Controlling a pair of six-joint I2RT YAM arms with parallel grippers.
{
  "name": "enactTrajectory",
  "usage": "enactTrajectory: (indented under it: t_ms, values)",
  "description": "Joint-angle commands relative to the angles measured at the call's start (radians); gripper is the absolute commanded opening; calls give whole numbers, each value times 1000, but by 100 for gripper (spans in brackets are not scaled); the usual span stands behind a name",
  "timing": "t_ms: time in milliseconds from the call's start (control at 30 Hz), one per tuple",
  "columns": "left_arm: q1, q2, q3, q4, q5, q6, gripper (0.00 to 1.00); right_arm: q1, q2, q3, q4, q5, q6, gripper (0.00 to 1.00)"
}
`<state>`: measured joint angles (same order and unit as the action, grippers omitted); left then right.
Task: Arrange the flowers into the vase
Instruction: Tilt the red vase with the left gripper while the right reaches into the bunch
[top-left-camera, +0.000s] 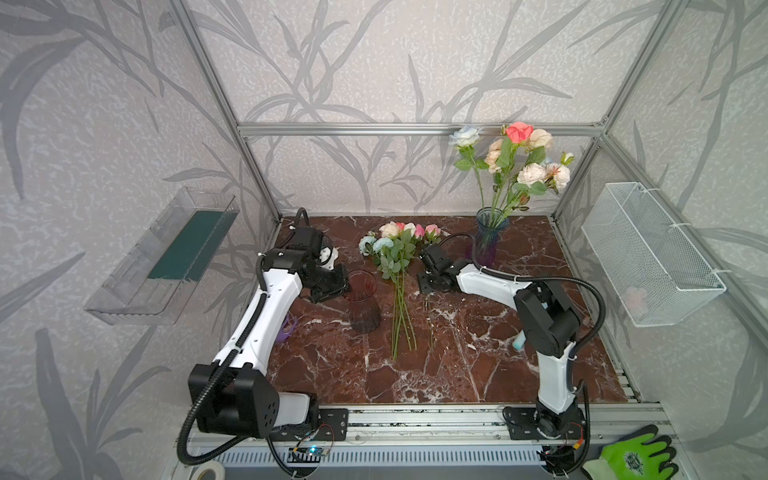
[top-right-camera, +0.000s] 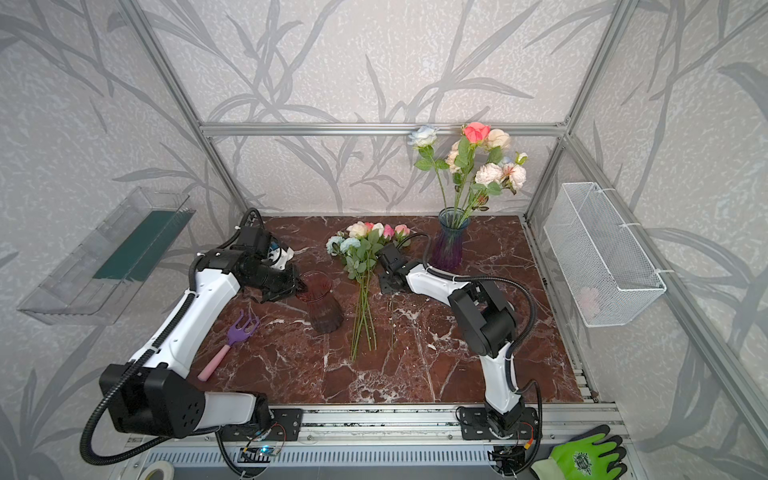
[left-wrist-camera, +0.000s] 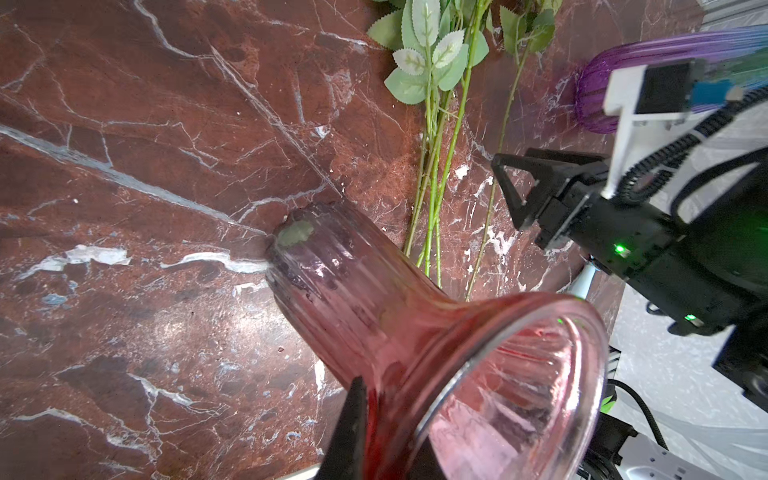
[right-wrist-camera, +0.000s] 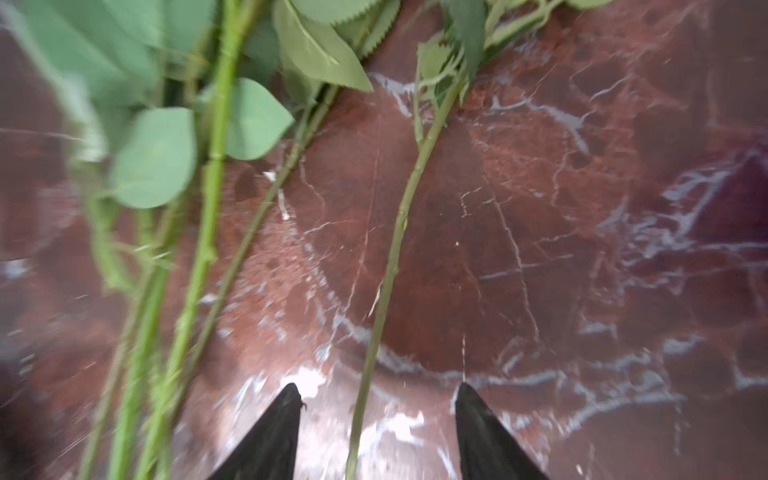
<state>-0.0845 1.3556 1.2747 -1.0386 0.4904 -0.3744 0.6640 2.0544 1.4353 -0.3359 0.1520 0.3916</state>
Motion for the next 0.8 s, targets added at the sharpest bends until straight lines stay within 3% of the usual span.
enactTrajectory:
  t_ms: [0, 100, 267, 500, 767]
  values:
    - [-4, 0, 15, 3, 42, 7, 18, -4, 51, 57, -81, 20, 2, 56]
    - [-3, 3, 34, 1, 33, 31, 24, -6, 82, 63, -72, 12, 5, 51]
    - [-4, -13, 67, 8, -8, 39, 45, -19, 97, 36, -38, -32, 21, 32]
    - [-2, -62, 98, 2, -121, 46, 61, -39, 56, -5, 14, -74, 24, 12]
    - [4, -131, 134, -46, -234, 57, 79, -45, -30, -30, 37, -81, 25, 3]
